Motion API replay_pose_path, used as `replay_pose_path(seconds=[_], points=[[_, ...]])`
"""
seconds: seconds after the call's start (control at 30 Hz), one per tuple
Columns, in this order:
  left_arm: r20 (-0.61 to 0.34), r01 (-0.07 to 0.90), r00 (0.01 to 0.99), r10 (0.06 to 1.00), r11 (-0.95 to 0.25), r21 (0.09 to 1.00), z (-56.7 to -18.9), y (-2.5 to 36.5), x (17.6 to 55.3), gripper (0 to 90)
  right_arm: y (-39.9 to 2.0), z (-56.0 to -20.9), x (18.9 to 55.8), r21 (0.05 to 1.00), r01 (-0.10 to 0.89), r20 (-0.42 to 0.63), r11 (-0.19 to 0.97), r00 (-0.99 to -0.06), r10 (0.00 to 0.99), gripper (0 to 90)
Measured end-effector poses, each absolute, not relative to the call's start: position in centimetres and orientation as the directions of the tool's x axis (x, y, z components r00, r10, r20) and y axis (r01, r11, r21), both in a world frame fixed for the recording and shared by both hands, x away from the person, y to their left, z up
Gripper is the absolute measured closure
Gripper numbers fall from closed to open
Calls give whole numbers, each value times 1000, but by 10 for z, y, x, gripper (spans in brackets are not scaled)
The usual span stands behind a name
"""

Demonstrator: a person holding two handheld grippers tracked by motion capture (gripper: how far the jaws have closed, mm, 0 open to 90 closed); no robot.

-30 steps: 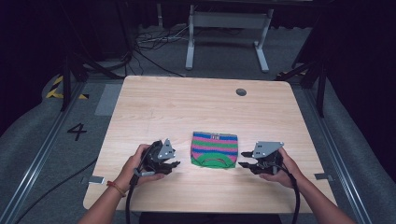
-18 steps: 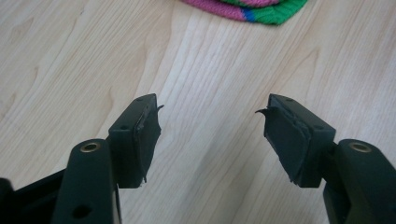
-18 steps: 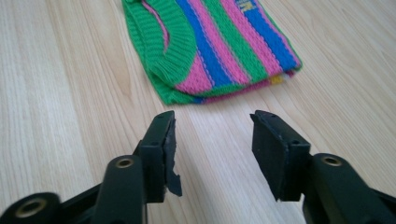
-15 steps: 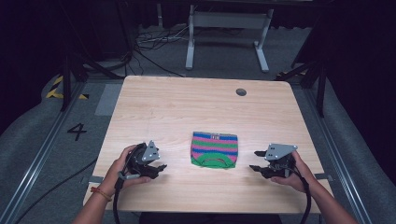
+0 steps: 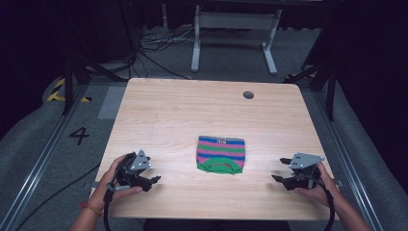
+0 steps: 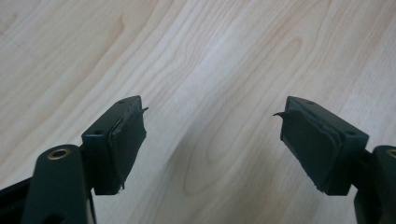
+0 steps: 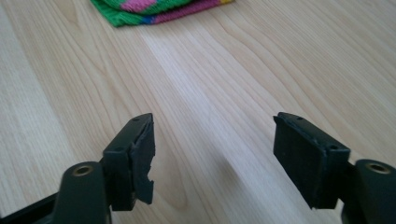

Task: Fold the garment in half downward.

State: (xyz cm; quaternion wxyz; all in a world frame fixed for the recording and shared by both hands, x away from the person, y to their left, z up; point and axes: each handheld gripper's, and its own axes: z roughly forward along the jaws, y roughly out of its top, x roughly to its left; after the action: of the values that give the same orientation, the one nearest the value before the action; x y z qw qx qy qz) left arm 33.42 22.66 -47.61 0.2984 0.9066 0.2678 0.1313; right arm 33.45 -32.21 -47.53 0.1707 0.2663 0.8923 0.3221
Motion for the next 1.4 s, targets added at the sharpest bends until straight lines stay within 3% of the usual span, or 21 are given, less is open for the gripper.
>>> replay_pose_path(seconds=[0.43,0.73,0.97,1.4], points=[[29,478,786,618,-636,606,-490,258,321,206,-363,-489,318,682,439,-98,585,-738,667,260],[-31,519,748,663,-555,650,-498,273,314,176,-387,-501,306,707,506,-1,494,-698,716,253],[-32,522,732,681,-529,669,-501,274,311,155,-399,-505,302,727,534,32,432,-654,755,235],[-32,540,709,705,-512,668,-501,274,309,146,-398,-505,302,725,534,29,435,-654,756,227]])
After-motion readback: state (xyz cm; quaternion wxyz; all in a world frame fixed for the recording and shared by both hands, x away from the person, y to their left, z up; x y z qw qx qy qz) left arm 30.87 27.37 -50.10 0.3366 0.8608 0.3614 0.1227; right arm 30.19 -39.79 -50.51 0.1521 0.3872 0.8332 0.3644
